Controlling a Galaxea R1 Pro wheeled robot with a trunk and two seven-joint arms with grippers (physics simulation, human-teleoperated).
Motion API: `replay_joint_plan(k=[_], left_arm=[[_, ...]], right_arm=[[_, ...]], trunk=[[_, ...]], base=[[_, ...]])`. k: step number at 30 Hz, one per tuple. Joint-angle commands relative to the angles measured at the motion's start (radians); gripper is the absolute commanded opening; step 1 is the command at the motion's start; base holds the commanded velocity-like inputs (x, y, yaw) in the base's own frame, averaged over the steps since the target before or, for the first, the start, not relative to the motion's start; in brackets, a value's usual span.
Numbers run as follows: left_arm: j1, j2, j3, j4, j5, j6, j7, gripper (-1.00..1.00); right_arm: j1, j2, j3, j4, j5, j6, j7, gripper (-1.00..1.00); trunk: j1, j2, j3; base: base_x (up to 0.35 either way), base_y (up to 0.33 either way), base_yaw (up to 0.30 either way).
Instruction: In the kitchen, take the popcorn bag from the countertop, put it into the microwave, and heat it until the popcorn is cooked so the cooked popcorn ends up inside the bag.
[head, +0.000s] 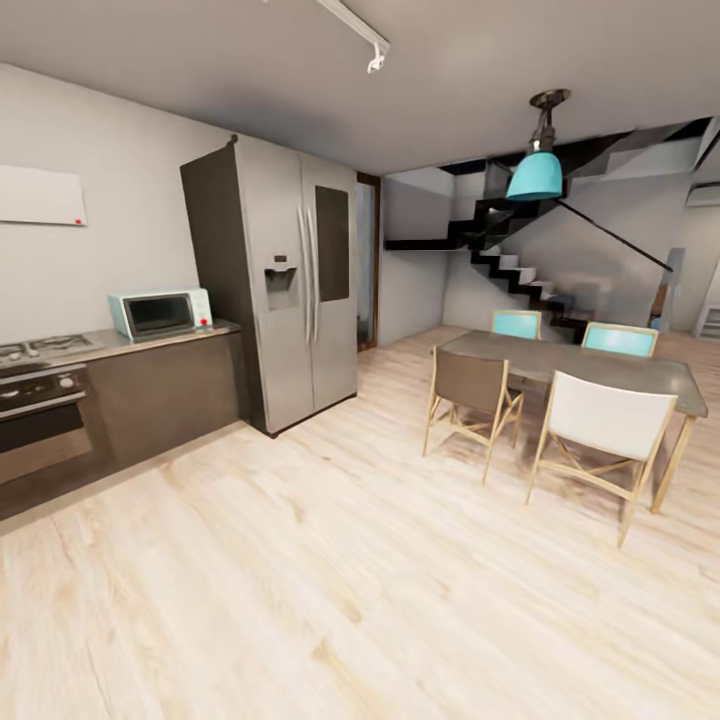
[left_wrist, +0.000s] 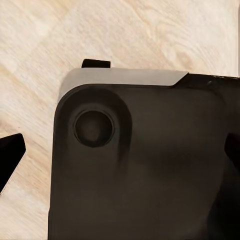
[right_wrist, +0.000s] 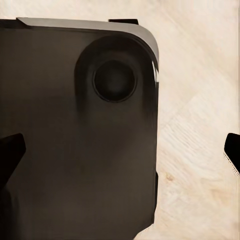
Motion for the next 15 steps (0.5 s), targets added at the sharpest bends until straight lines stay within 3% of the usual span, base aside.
replay_joint_plan(k=[1, 15], left_arm=[[0.0, 0.0, 0.0, 0.0, 0.01, -0.002, 0.0, 1.0], [0.0, 0.003, 0.001, 0.002, 0.016, 0.005, 0.0, 1.0]], right_arm=[[0.0, 0.0, -0.001, 0.0, 0.001, -0.003, -0.001, 1.0], [0.0, 0.001, -0.001, 0.0, 0.0, -0.001, -0.001, 1.0]], trunk=[[0.001, 0.0, -0.001], [0.001, 0.0, -0.001]], base=[[0.321, 0.0, 0.0], [0.322, 0.0, 0.0]])
